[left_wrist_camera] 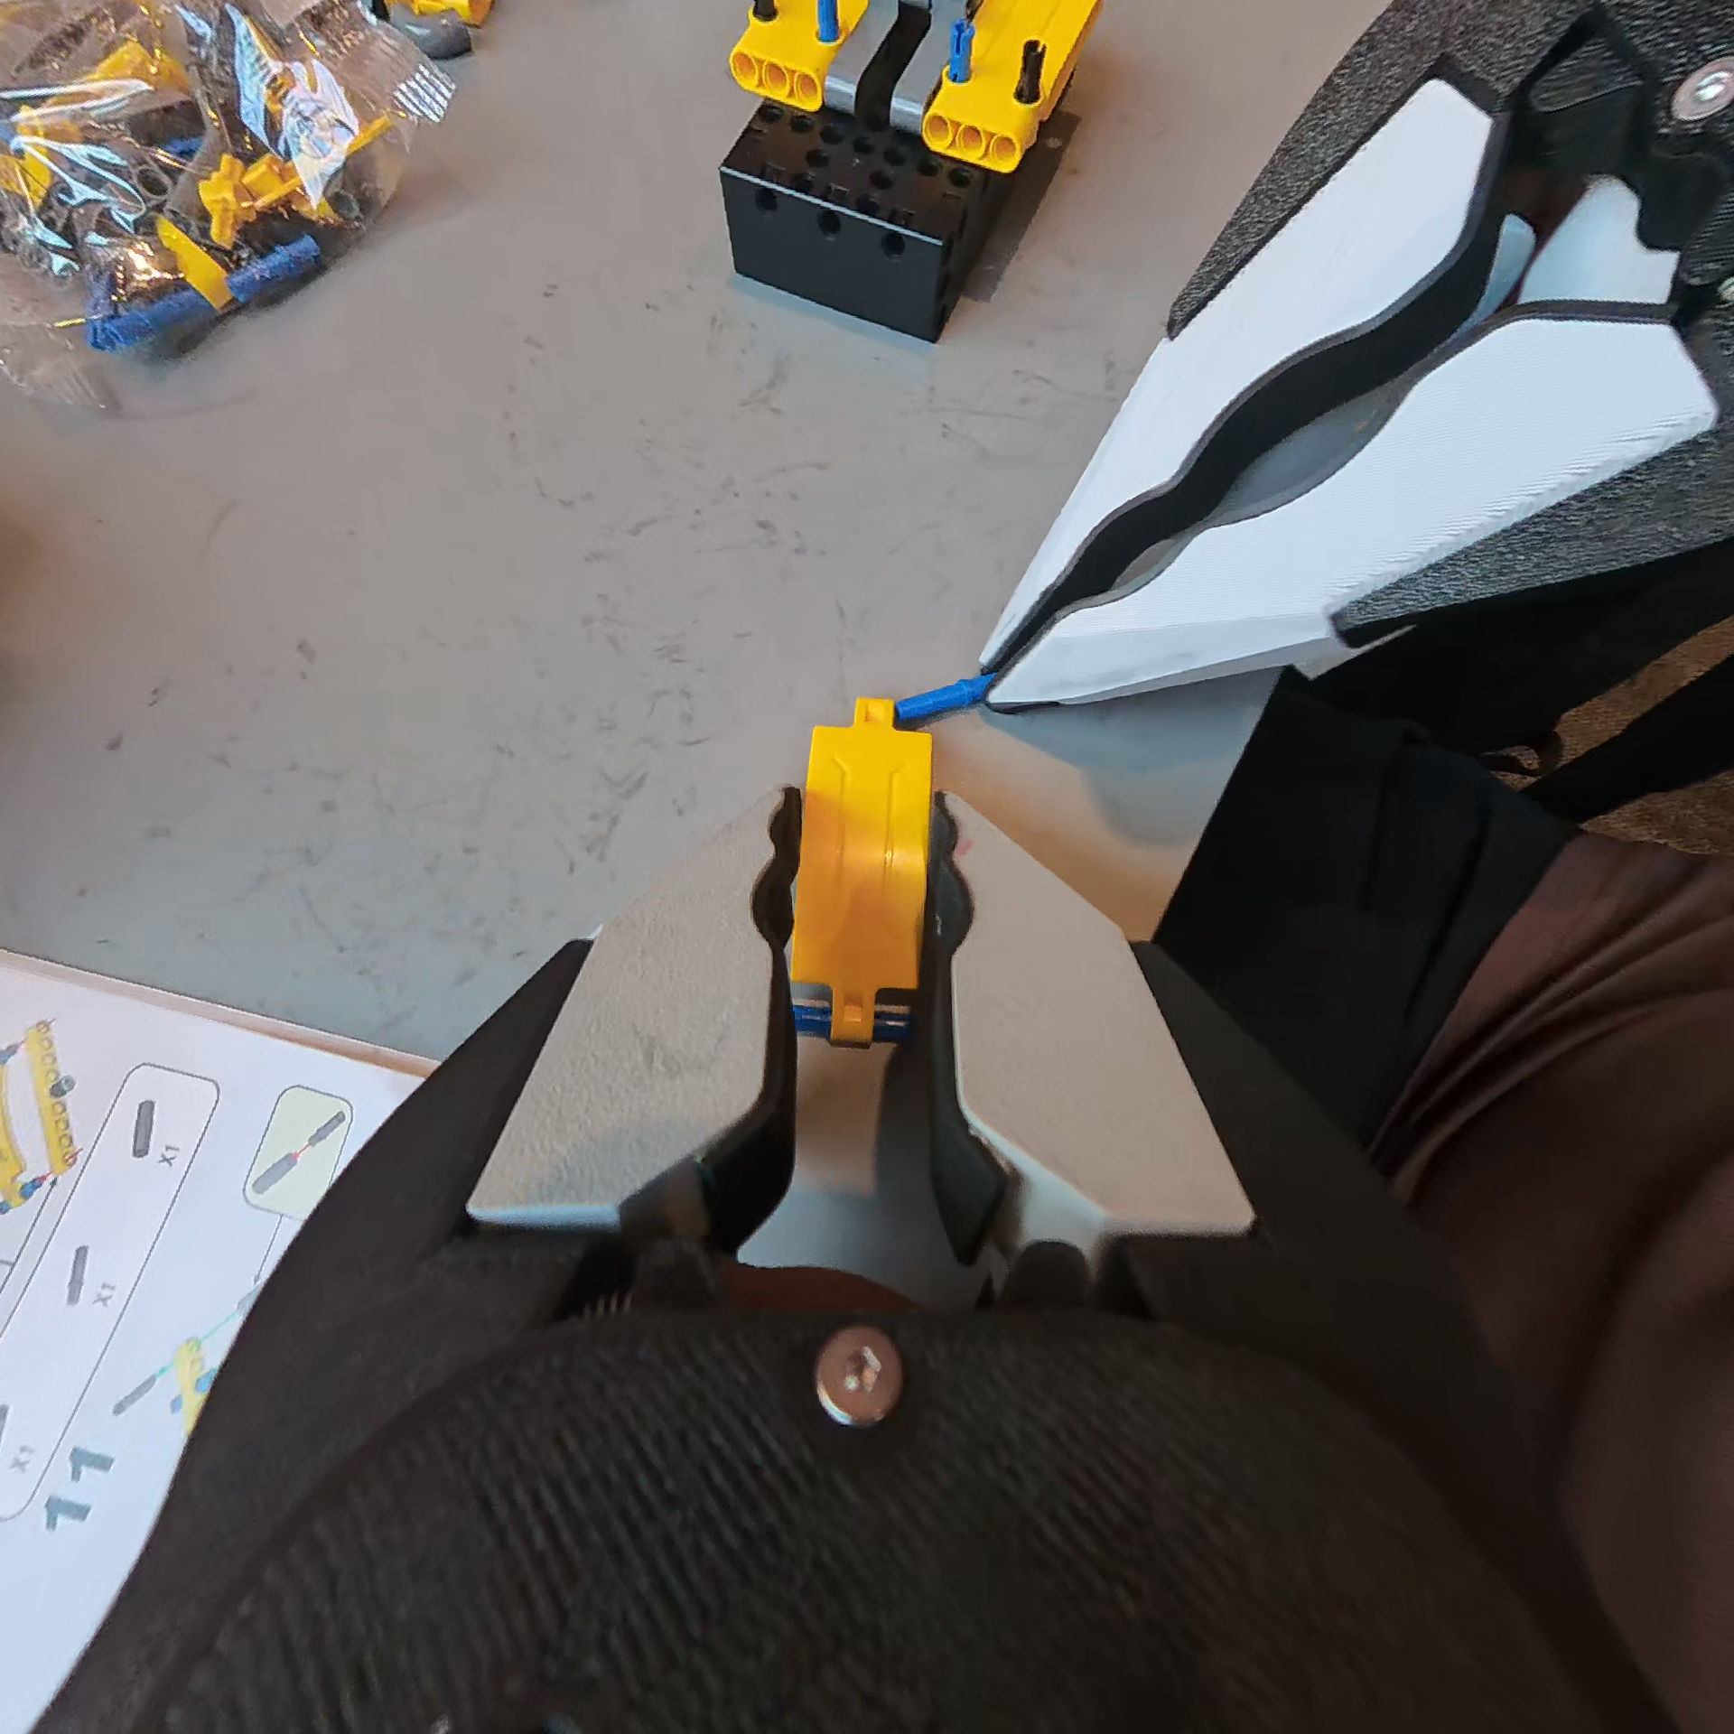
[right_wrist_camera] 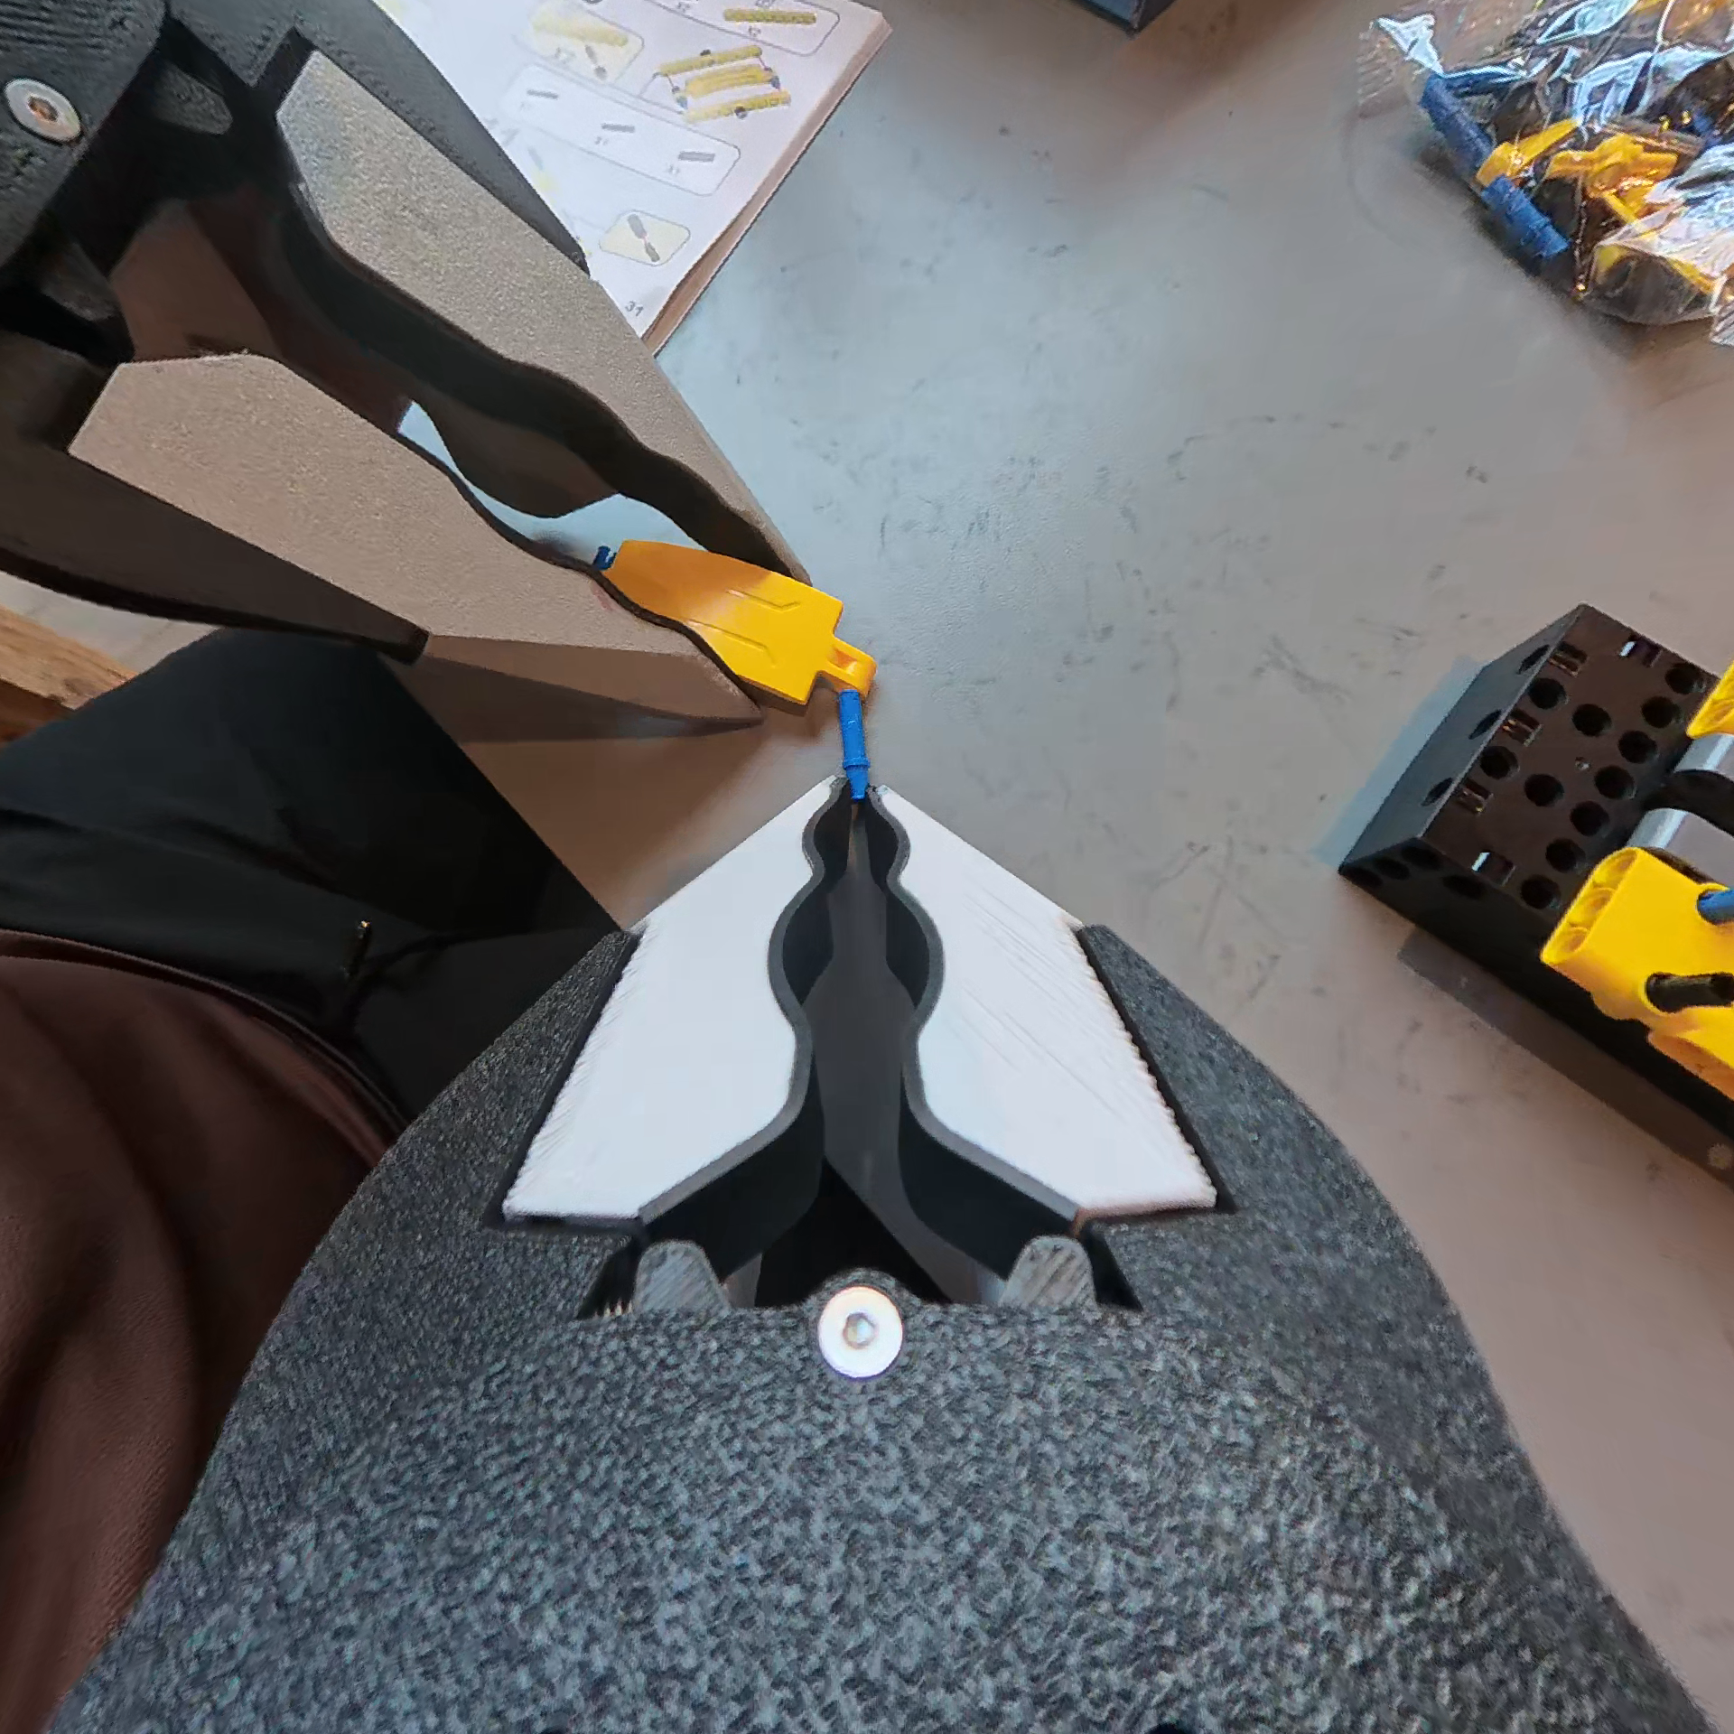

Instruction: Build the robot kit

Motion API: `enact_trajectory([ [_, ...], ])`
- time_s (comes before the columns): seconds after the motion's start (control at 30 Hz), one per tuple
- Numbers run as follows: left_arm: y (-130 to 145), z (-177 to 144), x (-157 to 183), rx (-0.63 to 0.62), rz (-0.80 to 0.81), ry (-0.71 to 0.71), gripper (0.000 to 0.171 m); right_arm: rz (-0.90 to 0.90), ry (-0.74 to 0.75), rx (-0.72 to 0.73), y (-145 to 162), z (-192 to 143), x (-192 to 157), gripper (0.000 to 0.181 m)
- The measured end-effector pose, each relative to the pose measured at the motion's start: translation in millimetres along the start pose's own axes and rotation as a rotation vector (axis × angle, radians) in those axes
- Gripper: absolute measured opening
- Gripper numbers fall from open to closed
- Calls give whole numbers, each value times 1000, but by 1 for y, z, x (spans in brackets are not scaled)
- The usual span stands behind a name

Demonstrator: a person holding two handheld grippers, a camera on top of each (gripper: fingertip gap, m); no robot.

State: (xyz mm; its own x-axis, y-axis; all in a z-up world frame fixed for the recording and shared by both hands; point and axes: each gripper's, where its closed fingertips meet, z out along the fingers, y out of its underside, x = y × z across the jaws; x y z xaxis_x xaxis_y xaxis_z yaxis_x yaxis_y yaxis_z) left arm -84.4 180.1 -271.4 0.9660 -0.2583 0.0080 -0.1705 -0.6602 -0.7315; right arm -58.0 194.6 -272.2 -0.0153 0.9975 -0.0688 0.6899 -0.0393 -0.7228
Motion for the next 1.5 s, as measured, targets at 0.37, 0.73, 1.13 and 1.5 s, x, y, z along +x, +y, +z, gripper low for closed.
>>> enact_trajectory([
  [0.37, -3, 3, -1, 13, -17, -57, 24, 106, -20, 43, -9, 8, -12, 0],
  [0.73, 4, -5, -2, 1, 7, 44, 23, -22, -33, 30, -6, 6, -13, 2],
  [1.13, 6, -7, 1, -1, 23, 74, 23, -163, -123, 46, 1, -5, -20, 21],
  [1.5, 6, -6, 1, -1, 32, 63, 23, -319, -196, 23, -1, -12, 2, 11],
])
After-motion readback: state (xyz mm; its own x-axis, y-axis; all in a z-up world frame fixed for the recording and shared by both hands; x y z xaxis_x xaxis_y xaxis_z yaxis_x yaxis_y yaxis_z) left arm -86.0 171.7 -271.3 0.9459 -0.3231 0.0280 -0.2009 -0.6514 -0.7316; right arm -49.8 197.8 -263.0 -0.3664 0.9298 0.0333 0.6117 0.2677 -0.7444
